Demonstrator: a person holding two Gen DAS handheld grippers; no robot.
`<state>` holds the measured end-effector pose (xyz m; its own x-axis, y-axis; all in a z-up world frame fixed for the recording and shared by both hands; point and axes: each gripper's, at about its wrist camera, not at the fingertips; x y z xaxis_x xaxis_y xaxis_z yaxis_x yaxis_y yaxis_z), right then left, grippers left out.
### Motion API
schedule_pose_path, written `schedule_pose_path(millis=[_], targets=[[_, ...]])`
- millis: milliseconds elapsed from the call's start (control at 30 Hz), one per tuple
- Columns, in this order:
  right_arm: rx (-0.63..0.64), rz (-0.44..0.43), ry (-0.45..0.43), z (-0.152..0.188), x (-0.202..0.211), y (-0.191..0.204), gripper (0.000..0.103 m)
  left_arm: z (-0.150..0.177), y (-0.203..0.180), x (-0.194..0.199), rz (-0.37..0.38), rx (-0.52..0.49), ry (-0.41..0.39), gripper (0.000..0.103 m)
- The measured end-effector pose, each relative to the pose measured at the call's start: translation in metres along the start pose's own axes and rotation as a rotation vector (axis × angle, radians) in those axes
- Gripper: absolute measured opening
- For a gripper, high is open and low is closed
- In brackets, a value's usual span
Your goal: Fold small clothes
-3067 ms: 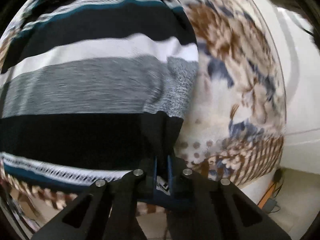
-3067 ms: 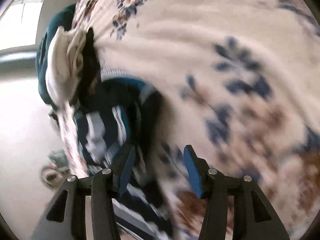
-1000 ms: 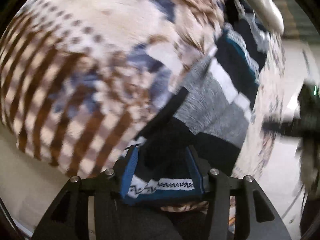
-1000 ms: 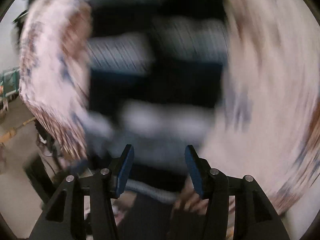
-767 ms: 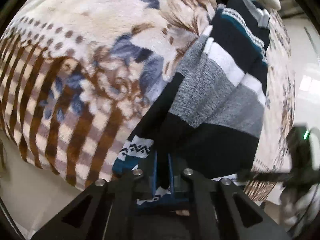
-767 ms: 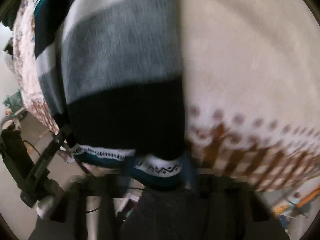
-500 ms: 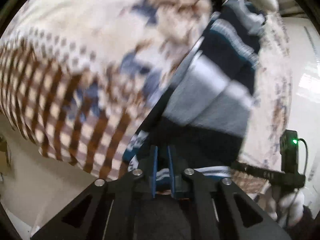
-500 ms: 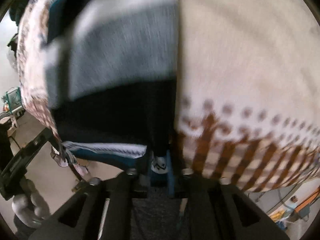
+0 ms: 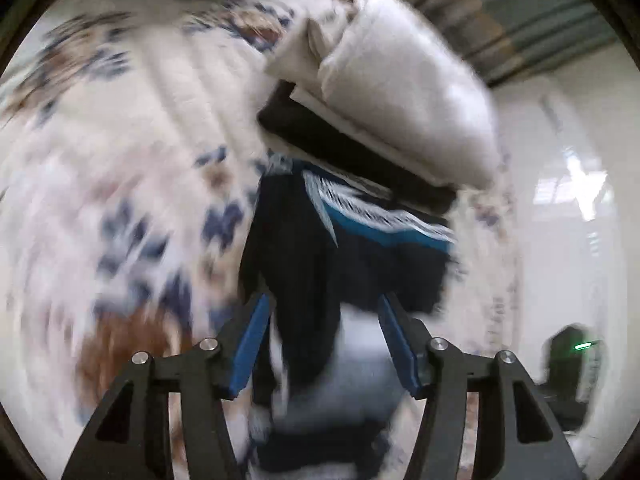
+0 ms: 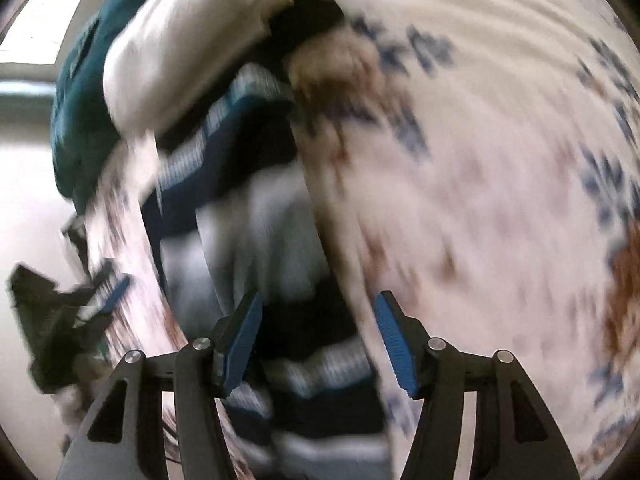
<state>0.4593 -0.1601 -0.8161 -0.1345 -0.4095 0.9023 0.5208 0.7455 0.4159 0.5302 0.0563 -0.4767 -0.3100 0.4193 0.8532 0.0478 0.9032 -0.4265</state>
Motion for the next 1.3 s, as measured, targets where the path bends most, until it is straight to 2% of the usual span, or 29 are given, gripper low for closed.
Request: schedule_pose_path(millis=[100, 133, 167, 200, 267, 300, 333, 367, 400, 500, 600, 667, 733, 800, 833, 867, 900, 933, 1000, 1033, 1067, 1100, 1133, 1233, 1300], targets=[[-0.042, -0.016, -0.053, -0.048, -0.015, 0.02, 0.061, -0.03, 0.002, -0.046, -0.033, -0.036, 0.061, 0.052], [-0.058, -0.024, -0.053, -0.062, -0.023, 0.023, 0.061, -0.036, 0.003, -0.053, -0.056, -0.055, 0.052, 0.044], [-0.074, -0.03, -0.048, -0.066, -0.038, 0.032, 0.061, -0.04, 0.004, -0.054, -0.07, -0.082, 0.024, 0.007], [-0.091, -0.031, -0.036, -0.071, -0.049, 0.036, 0.061, -0.043, 0.007, -0.053, -0.069, -0.097, 0.017, 0.002], [-0.125, -0.054, 0.014, -0.083, -0.069, 0.04, 0.06, -0.046, 0.015, -0.04, -0.045, -0.1, -0.035, 0.001], [-0.134, -0.066, 0.048, -0.088, -0.079, 0.043, 0.058, -0.048, 0.02, -0.035, -0.062, -0.106, -0.054, 0.001], [-0.137, -0.072, 0.078, -0.09, -0.086, 0.047, 0.045, -0.05, 0.025, -0.029, -0.07, -0.103, -0.069, 0.001], [-0.134, -0.081, 0.091, -0.088, -0.091, 0.049, 0.021, -0.054, 0.033, -0.026, -0.053, -0.09, -0.071, 0.001], [-0.12, -0.099, 0.098, -0.085, -0.098, 0.055, 0.019, -0.057, 0.04, -0.025, -0.053, -0.078, -0.074, 0.001], [-0.062, -0.066, 0.012, -0.084, -0.095, 0.075, 0.012, -0.063, 0.054, -0.03, -0.109, -0.079, -0.067, 0.0], [-0.072, -0.028, -0.058, -0.093, -0.103, 0.086, 0.004, -0.078, 0.076, -0.039, -0.094, -0.013, -0.074, 0.0], [-0.081, -0.022, -0.052, -0.1, -0.105, 0.085, 0.005, -0.083, 0.085, -0.041, -0.01, 0.031, -0.065, 0.0], [-0.097, -0.034, 0.028, -0.108, -0.112, 0.087, 0.008, -0.079, 0.085, -0.039, 0.087, 0.062, -0.039, 0.001], [-0.097, -0.058, 0.011, -0.111, -0.105, 0.085, 0.021, -0.074, 0.077, -0.04, 0.138, 0.051, -0.003, 0.011], [-0.106, -0.08, -0.012, -0.114, -0.097, 0.085, 0.039, -0.07, 0.069, -0.041, 0.153, 0.029, 0.009, 0.028], [-0.119, -0.092, -0.025, -0.118, -0.097, 0.082, 0.045, -0.068, 0.062, -0.043, 0.155, 0.008, 0.013, 0.052], [-0.126, -0.106, -0.024, -0.118, -0.095, 0.08, 0.045, -0.064, 0.055, -0.044, 0.147, -0.01, 0.02, 0.06], [-0.131, -0.105, -0.011, -0.123, -0.1, 0.081, 0.045, -0.062, 0.049, -0.047, 0.146, -0.024, 0.025, 0.061], [-0.132, -0.087, 0.033, -0.128, -0.114, 0.086, 0.045, -0.059, 0.037, -0.06, 0.107, -0.067, 0.057, 0.061], [-0.119, -0.071, 0.054, -0.128, -0.121, 0.088, 0.045, -0.058, 0.031, -0.063, 0.055, -0.094, 0.055, 0.052], [-0.099, -0.05, 0.071, -0.129, -0.131, 0.097, 0.041, -0.058, 0.024, -0.066, 0.01, -0.129, 0.045, 0.012], [-0.068, -0.038, 0.062, -0.127, -0.134, 0.103, 0.028, -0.06, 0.019, -0.07, -0.01, -0.155, 0.057, 0.008], [-0.01, -0.015, 0.026, -0.123, -0.134, 0.115, 0.007, -0.06, 0.02, -0.071, -0.023, -0.16, 0.055, 0.007], [0.09, -0.018, -0.069, -0.118, -0.128, 0.141, 0.007, -0.066, 0.025, -0.066, -0.05, -0.157, 0.022, 0.007], [0.07, 0.014, -0.069, -0.123, -0.136, 0.14, 0.007, -0.069, 0.037, -0.071, -0.021, -0.119, 0.028, 0.007]])
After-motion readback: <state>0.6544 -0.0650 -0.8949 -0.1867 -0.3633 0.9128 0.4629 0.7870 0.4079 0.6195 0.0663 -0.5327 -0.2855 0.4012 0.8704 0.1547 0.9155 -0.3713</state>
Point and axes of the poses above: each gripper's, at about its wrist camera, not at the fingertips, and x roughly against the way its jaws point, y to its left, z to its underside, and after that the axes turned 14 degrees about -x, right-handed
